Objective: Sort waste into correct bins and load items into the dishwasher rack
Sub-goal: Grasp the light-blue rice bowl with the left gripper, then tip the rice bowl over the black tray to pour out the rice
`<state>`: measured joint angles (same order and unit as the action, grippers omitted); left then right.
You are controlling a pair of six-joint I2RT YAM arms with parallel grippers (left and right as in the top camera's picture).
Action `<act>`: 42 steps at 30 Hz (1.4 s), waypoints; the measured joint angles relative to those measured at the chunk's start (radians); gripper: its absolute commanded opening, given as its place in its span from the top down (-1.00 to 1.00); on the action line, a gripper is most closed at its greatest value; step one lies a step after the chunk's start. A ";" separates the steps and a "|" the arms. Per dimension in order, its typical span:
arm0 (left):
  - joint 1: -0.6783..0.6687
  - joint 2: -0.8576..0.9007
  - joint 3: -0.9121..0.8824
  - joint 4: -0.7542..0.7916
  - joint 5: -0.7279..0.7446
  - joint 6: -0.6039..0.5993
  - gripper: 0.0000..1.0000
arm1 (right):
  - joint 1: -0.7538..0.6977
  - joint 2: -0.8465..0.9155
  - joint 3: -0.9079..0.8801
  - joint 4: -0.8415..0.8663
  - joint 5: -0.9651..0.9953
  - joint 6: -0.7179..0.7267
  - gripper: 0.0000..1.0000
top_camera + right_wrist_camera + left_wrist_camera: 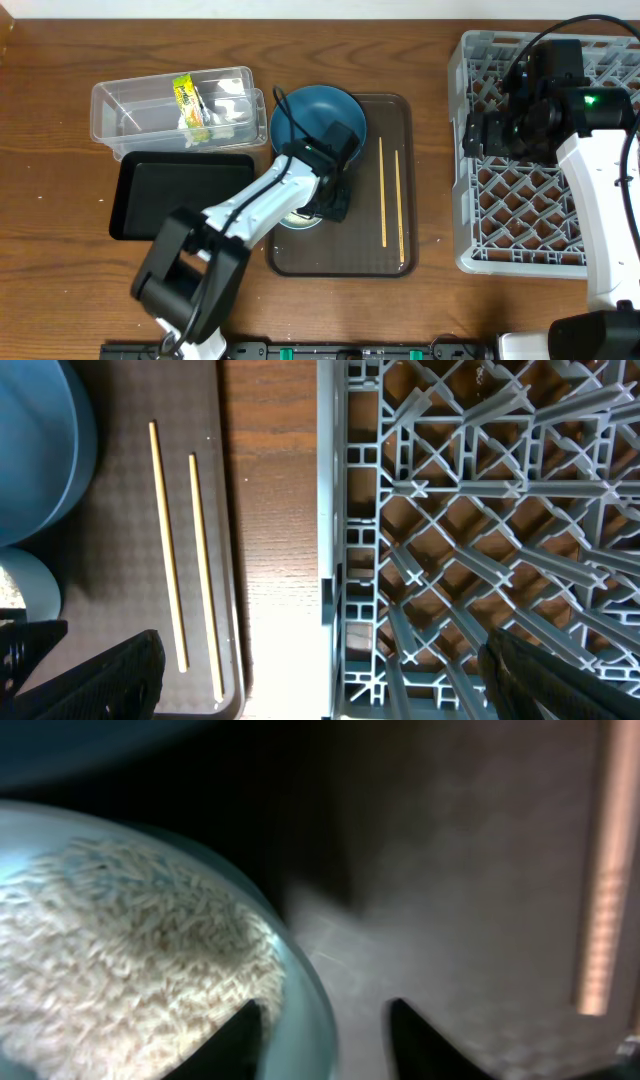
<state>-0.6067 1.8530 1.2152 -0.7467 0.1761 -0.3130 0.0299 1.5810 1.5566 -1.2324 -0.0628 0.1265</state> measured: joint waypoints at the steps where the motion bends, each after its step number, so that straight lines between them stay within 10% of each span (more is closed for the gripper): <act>1: 0.000 0.011 -0.002 0.000 -0.001 -0.002 0.35 | 0.000 0.000 0.000 -0.001 0.000 0.000 -0.98; 6: 0.000 0.019 -0.009 0.003 -0.002 -0.012 0.88 | 0.000 0.000 0.000 -0.008 0.001 0.000 -0.99; 26: 0.053 -0.263 -0.006 -0.190 -0.016 0.009 0.88 | 0.000 0.000 0.000 -0.021 0.008 -0.005 -0.99; 42: 0.783 -0.379 -0.019 -0.214 0.542 0.303 0.87 | 0.000 0.000 0.000 -0.036 0.010 -0.013 -0.99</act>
<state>0.1761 1.4742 1.1957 -0.9611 0.7177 -0.0097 0.0303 1.5810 1.5566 -1.2682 -0.0532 0.1139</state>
